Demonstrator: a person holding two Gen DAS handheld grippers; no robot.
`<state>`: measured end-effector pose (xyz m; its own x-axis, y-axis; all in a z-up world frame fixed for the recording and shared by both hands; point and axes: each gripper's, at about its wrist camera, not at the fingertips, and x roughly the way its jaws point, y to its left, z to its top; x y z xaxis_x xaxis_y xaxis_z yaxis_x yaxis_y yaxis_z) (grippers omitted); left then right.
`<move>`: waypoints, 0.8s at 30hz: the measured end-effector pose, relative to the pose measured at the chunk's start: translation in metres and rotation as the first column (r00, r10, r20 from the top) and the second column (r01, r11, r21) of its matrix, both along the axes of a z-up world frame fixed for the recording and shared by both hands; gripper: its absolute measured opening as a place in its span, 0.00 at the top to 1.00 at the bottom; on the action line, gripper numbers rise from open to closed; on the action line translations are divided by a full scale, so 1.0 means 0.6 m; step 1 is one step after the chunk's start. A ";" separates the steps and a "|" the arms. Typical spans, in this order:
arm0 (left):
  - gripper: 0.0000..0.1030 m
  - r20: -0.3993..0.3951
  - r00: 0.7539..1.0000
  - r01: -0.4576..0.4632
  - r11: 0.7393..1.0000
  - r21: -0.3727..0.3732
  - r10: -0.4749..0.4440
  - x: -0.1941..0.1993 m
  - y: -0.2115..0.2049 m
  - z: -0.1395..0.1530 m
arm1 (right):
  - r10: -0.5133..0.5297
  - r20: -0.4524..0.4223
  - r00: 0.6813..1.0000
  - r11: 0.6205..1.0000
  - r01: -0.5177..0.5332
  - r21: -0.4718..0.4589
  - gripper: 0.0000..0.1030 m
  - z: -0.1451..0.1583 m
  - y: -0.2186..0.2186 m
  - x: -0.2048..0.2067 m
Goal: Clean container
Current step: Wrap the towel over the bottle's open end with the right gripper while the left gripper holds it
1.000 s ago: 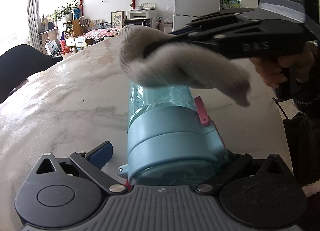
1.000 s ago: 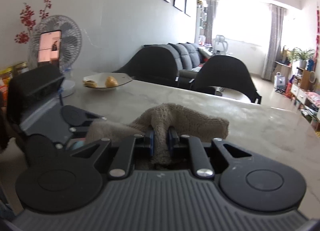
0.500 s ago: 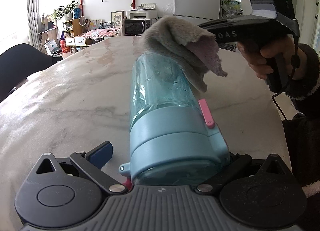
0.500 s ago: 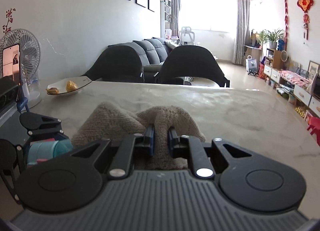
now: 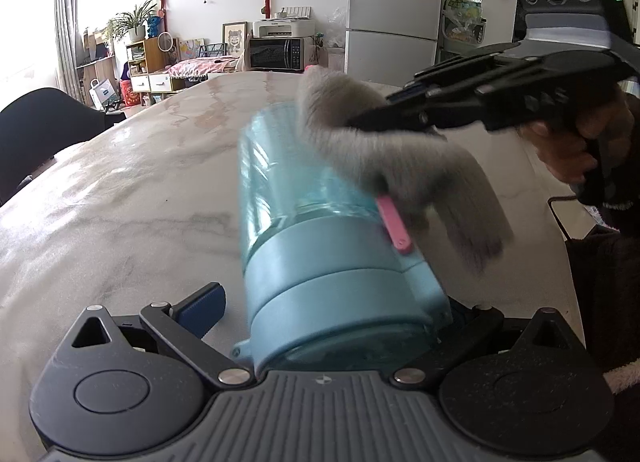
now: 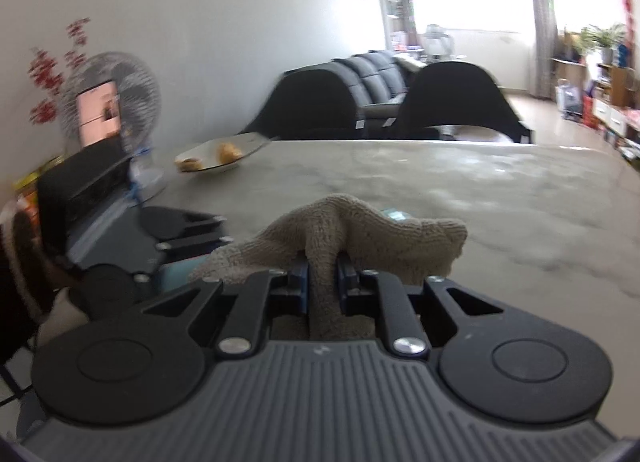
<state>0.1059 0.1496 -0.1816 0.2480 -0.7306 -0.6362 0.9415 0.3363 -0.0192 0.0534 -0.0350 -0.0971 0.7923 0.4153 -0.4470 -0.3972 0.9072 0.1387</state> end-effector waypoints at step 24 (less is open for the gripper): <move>0.01 -0.007 1.000 0.000 1.000 -0.004 0.000 0.012 0.007 0.001 | -0.086 0.167 0.982 0.979 0.114 -0.169 0.86 0.003 0.030 0.050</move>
<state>0.1129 0.1536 -0.1813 0.2440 -0.7332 -0.6347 0.9414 0.3364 -0.0268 0.0835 -0.0170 -0.0952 0.8923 0.2557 -0.3720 -0.3070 0.9479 -0.0849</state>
